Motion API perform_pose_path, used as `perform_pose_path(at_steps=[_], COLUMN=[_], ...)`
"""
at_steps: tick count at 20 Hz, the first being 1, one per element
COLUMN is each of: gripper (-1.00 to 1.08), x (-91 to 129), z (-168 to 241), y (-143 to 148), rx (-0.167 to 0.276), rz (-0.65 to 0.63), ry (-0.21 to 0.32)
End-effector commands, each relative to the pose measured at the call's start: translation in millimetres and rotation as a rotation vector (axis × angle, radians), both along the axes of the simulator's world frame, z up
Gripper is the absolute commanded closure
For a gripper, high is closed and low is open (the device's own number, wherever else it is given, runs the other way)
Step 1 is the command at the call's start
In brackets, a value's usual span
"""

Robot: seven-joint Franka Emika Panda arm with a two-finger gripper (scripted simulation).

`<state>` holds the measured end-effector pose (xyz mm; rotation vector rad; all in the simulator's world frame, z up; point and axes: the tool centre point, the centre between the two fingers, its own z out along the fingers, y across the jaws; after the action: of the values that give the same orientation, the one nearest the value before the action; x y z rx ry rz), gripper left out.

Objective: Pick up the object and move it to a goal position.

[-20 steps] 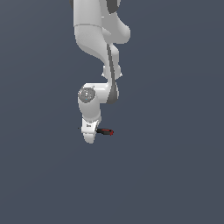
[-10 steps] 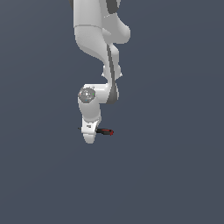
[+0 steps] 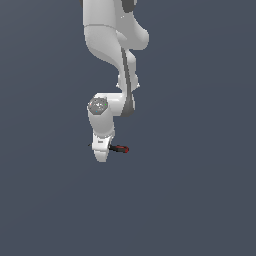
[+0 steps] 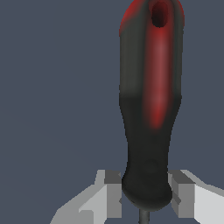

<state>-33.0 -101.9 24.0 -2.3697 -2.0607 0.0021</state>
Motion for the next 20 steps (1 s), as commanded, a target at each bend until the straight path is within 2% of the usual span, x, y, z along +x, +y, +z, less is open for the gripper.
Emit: perform_pose_path(at_steps=[1,8,20], gripper=[1.08,1.08,1.08], x=[-3,-20,-59], z=[9,48,149], y=[-3,-17,-52], rx=[-0.001,-0.001,0.0], rz=[0.0,0.0,0.0], ry=[-0.002,-0.001,-0.002])
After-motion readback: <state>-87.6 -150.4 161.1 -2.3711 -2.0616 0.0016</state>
